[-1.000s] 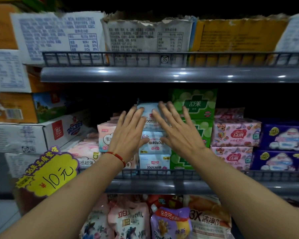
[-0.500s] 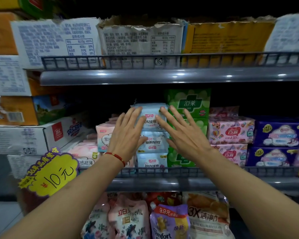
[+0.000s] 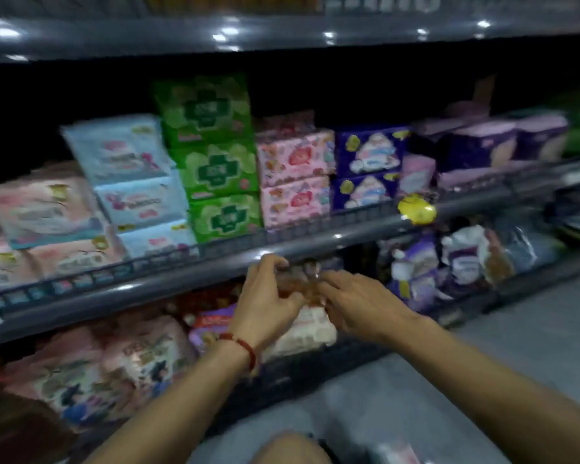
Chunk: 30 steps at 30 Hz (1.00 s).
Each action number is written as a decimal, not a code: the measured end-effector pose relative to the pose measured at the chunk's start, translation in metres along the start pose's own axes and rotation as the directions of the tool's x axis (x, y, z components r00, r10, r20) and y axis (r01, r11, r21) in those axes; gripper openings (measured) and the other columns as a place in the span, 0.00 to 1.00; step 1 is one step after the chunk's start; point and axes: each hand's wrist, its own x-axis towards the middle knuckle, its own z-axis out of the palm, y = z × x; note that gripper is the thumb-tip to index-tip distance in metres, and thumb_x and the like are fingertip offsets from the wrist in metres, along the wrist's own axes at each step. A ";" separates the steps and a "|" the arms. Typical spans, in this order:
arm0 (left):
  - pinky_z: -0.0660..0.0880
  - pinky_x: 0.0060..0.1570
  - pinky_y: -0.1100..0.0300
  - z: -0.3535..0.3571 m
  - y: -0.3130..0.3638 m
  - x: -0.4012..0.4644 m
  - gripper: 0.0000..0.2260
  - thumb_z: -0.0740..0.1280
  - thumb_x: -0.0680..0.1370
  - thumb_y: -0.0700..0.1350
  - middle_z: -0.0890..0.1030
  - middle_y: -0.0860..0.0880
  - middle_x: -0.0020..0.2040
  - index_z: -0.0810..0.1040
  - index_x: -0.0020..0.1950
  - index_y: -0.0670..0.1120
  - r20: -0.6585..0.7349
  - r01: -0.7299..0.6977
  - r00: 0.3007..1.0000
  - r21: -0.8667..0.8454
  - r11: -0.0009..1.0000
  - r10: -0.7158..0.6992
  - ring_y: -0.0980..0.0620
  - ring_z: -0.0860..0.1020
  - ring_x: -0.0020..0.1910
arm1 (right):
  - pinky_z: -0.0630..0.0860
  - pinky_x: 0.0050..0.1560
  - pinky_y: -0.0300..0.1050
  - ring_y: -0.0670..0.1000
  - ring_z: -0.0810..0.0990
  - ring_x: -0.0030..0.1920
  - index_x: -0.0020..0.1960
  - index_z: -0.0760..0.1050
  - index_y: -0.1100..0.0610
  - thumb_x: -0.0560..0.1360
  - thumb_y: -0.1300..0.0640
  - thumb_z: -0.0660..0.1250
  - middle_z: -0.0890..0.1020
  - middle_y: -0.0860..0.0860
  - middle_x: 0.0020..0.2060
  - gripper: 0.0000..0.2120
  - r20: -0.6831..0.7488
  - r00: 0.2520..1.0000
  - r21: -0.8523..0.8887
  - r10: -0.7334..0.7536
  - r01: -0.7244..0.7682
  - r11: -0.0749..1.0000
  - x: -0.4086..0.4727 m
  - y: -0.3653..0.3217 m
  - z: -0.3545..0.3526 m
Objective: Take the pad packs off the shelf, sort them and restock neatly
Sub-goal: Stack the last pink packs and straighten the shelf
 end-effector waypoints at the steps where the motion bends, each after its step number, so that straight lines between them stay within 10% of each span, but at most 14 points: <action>1: 0.75 0.50 0.64 0.024 0.010 0.002 0.19 0.73 0.72 0.42 0.78 0.50 0.53 0.71 0.59 0.51 0.136 0.048 0.990 -0.019 0.999 -0.045 0.53 0.78 0.49 | 0.74 0.36 0.52 0.60 0.80 0.48 0.57 0.74 0.54 0.71 0.55 0.68 0.78 0.54 0.53 0.15 0.103 0.993 0.015 0.063 -0.065 0.998 -0.035 0.010 0.011; 6: 0.71 0.30 0.70 0.143 0.064 -0.005 0.10 0.72 0.77 0.43 0.79 0.49 0.44 0.78 0.58 0.46 0.674 -0.005 0.736 0.095 0.995 -0.061 0.56 0.74 0.35 | 0.73 0.57 0.51 0.57 0.76 0.64 0.66 0.76 0.52 0.79 0.58 0.62 0.76 0.52 0.65 0.16 0.550 0.749 0.100 0.370 -0.498 0.861 -0.202 0.049 0.048; 8: 0.75 0.38 0.68 0.188 0.072 -0.014 0.09 0.72 0.77 0.45 0.80 0.50 0.47 0.79 0.55 0.48 0.773 -0.082 0.630 0.166 0.983 -0.078 0.55 0.77 0.40 | 0.74 0.61 0.49 0.56 0.76 0.66 0.66 0.77 0.50 0.78 0.56 0.62 0.77 0.51 0.66 0.17 0.630 0.615 0.087 0.474 -0.662 0.744 -0.257 0.053 0.069; 14: 0.70 0.66 0.56 0.274 0.024 -0.051 0.21 0.68 0.78 0.51 0.76 0.45 0.70 0.73 0.71 0.49 0.866 -0.388 0.399 0.456 0.801 -0.300 0.43 0.74 0.68 | 0.73 0.64 0.47 0.56 0.76 0.66 0.68 0.76 0.53 0.79 0.52 0.64 0.79 0.53 0.67 0.18 0.789 0.152 0.000 0.595 -0.969 0.247 -0.375 0.015 0.153; 20: 0.67 0.69 0.56 0.283 -0.005 -0.040 0.25 0.67 0.80 0.53 0.70 0.46 0.75 0.68 0.76 0.50 0.866 -0.453 0.294 0.499 0.739 -0.405 0.44 0.71 0.72 | 0.68 0.69 0.56 0.65 0.67 0.71 0.80 0.48 0.60 0.78 0.42 0.68 0.62 0.63 0.73 0.43 0.714 -0.343 -0.149 0.610 -0.926 -0.347 -0.386 -0.028 0.234; 26: 0.69 0.70 0.54 0.281 -0.022 -0.024 0.24 0.67 0.80 0.53 0.69 0.47 0.76 0.69 0.76 0.51 0.864 -0.343 0.266 0.499 0.796 -0.427 0.46 0.71 0.71 | 0.65 0.72 0.67 0.71 0.60 0.74 0.81 0.37 0.55 0.73 0.41 0.75 0.42 0.62 0.79 0.56 0.634 -0.473 -0.169 0.611 -0.856 -0.488 -0.385 -0.047 0.273; 30: 0.69 0.68 0.55 0.282 -0.023 -0.023 0.24 0.67 0.80 0.52 0.70 0.47 0.75 0.69 0.76 0.51 0.870 -0.321 0.231 0.491 0.810 -0.436 0.47 0.72 0.70 | 0.69 0.69 0.62 0.66 0.68 0.67 0.80 0.44 0.52 0.70 0.40 0.77 0.61 0.64 0.72 0.54 0.541 -0.477 -0.126 0.693 -0.860 -0.494 -0.389 -0.044 0.267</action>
